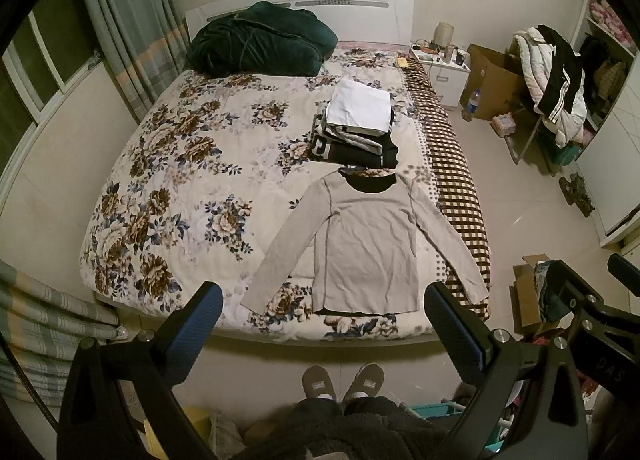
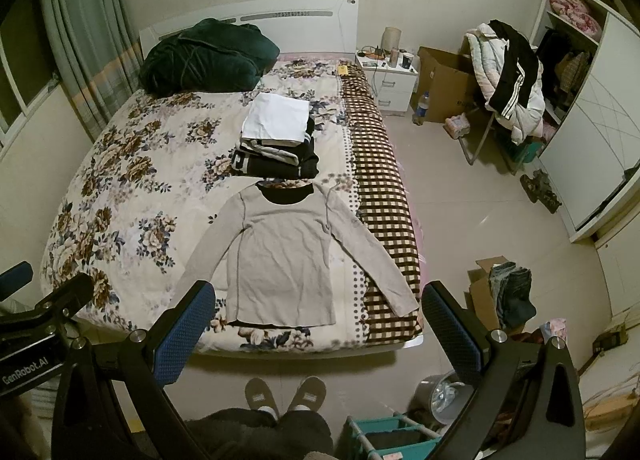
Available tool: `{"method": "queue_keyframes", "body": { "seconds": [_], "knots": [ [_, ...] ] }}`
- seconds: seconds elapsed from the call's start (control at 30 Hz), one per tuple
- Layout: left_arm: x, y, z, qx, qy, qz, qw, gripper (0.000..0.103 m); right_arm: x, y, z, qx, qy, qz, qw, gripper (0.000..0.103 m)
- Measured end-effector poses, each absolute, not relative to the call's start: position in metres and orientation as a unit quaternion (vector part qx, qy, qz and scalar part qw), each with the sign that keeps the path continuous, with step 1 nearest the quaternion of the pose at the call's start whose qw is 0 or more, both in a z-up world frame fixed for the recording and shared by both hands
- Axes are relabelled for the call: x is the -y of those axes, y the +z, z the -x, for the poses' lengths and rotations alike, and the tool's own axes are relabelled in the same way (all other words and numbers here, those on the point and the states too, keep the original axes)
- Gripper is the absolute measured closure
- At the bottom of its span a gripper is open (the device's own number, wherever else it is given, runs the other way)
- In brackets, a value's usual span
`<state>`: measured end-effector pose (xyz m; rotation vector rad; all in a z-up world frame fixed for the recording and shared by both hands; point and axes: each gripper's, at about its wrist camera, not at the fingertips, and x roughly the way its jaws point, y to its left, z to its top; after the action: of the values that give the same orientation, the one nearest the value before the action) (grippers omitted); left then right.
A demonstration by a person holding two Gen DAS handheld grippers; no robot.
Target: Fold small clothes
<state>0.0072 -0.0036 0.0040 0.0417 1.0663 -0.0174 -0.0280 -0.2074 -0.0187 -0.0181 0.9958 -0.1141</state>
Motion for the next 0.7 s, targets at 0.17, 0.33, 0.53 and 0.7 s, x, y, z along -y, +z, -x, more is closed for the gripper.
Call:
{"method": "queue_keyframes", "body": {
  "seconds": [0.17, 0.33, 0.53, 0.7],
  "knots": [
    [0.0041, 0.0043, -0.0083, -0.508, -0.008, -0.020, 0.861, 0.000, 0.2067, -0.0187, 0.0286, -0.477, -0.053, 0.009, 0.877, 0.000],
    [0.0034, 0.0041, -0.0071, -0.507, -0.010, -0.020, 0.862, 0.000, 0.2066, -0.0153, 0.0280, -0.476, -0.053, 0.009, 0.878, 0.000],
    [0.0033, 0.0041, -0.0073, -0.507, -0.009, -0.020, 0.862, 0.000, 0.2062, -0.0143, 0.0281, -0.476, -0.053, 0.009, 0.878, 0.000],
    [0.0082, 0.0101, -0.0083, -0.507, -0.010, -0.018, 0.862, 0.000, 0.2061, -0.0121, 0.0272, -0.475, -0.052, 0.009, 0.878, 0.000]
  ]
}}
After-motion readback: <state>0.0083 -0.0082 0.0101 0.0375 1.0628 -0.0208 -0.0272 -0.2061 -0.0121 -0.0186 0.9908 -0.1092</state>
